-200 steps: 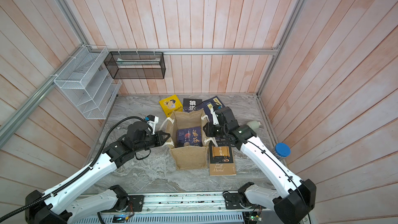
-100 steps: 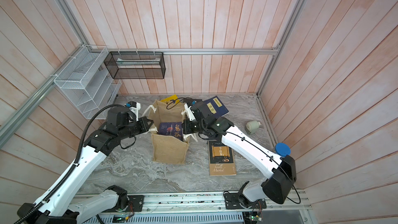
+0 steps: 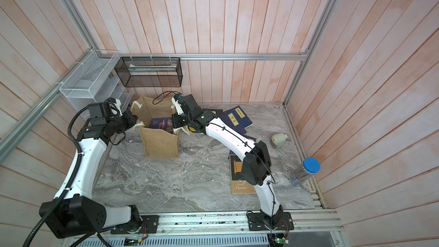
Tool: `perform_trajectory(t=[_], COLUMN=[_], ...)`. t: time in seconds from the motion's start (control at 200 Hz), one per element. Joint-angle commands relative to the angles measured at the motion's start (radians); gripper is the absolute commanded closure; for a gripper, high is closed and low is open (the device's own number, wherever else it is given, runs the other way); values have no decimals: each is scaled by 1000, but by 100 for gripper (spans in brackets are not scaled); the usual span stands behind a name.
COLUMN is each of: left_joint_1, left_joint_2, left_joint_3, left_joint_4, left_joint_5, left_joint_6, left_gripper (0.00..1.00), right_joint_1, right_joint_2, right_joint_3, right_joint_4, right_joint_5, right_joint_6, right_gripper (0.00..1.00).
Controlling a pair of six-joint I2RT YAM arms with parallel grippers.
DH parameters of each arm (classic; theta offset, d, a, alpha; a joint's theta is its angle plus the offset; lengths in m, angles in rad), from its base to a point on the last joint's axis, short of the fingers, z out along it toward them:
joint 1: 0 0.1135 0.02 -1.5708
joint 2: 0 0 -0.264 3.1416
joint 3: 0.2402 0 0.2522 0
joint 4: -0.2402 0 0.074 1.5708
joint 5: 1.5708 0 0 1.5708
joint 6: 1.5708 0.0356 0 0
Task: Put the books into the canvas bag
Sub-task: Place the canvas bag at the center of the board.
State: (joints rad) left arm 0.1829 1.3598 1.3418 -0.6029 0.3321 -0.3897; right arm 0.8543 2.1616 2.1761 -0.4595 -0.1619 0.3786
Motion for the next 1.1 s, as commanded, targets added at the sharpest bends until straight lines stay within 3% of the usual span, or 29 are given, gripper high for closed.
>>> perform_trajectory(t=[0.0,0.085,0.155,0.18,0.285,0.36,0.455,0.565,0.705,0.86,1.095], left_joint_1=[22,34,39,40,41,41,40,12,-94,-291,-543], left_joint_2=[30,87,131,146,187,192,165,112,57,44,137], left_joint_3=[95,112,135,147,194,214,219,209,178,110,-59], left_joint_4=[260,294,284,272,229,208,204,208,209,226,403], left_joint_5=[50,52,34,33,37,42,74,99,75,-25,-169], left_joint_6=[90,120,141,145,161,163,141,111,93,53,-58], left_gripper=[100,100,99,96,72,61,58,58,58,58,58], right_joint_1=[2,-4,-14,-16,-30,-39,-61,-107,-169,-255,-345], right_joint_2=[113,235,280,283,250,198,126,38,-67,-135,-22], right_joint_3=[290,457,491,484,423,370,308,206,-5,-273,-326], right_joint_4=[20,1,19,30,59,69,80,106,162,298,343], right_joint_5=[14,-6,-48,-65,-125,-133,-139,-126,-66,-35,-32], right_joint_6=[-73,-66,-38,-24,3,-11,-21,-5,7,34,46], right_gripper=[100,100,100,100,79,66,58,55,53,51,47])
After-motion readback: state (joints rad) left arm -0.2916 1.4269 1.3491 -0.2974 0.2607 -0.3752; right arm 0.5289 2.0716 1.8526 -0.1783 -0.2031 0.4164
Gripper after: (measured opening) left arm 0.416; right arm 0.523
